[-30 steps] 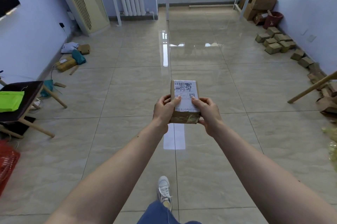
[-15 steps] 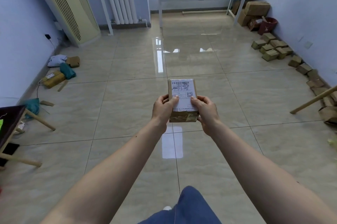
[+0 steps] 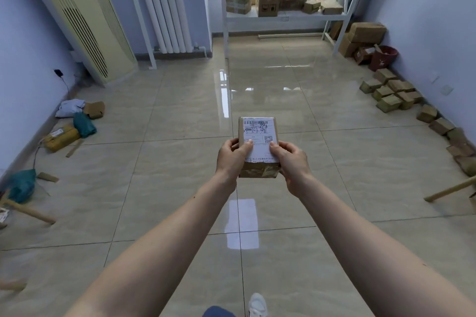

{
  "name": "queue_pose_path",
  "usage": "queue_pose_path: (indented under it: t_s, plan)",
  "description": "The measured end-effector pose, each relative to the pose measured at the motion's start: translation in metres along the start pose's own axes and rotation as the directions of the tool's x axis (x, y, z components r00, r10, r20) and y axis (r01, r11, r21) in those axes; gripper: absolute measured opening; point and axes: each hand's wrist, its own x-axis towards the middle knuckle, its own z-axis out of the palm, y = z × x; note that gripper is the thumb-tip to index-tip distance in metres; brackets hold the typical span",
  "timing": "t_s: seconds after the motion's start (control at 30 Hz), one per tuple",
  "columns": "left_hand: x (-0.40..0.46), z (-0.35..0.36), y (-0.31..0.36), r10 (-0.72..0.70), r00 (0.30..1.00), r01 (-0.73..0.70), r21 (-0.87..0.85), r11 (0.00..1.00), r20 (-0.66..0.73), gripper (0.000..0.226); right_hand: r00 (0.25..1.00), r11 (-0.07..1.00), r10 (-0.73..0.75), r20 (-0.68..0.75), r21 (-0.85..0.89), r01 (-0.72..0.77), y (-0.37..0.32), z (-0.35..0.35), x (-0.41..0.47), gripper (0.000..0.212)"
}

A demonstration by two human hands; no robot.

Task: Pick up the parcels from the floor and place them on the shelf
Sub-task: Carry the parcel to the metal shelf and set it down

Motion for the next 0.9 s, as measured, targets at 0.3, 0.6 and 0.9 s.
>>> queue_pose_path:
  t_s: [0.3,0.6,0.9]
  plan:
    - [0.118,0.037,0.039,-0.005,0.999,0.004,-0.005,1.0,-0.054,0.045,0.999,1.0,0.021,0.036,0.005,-0.021,-0.045,0.02,0.129,0.024]
    - [0.254,0.051,0.085,-0.013,1.0,0.013,0.017,1.0,-0.015,0.043,1.0,1.0,0.022,0.022,0.021,-0.022,-0.083,0.064,0.261,0.022]
    - [0.397,0.065,0.136,0.006,1.0,-0.006,0.061,0.998,-0.007,0.056,1.0,0.999,0.001,-0.025,0.045,0.0,-0.131,0.113,0.388,0.026]
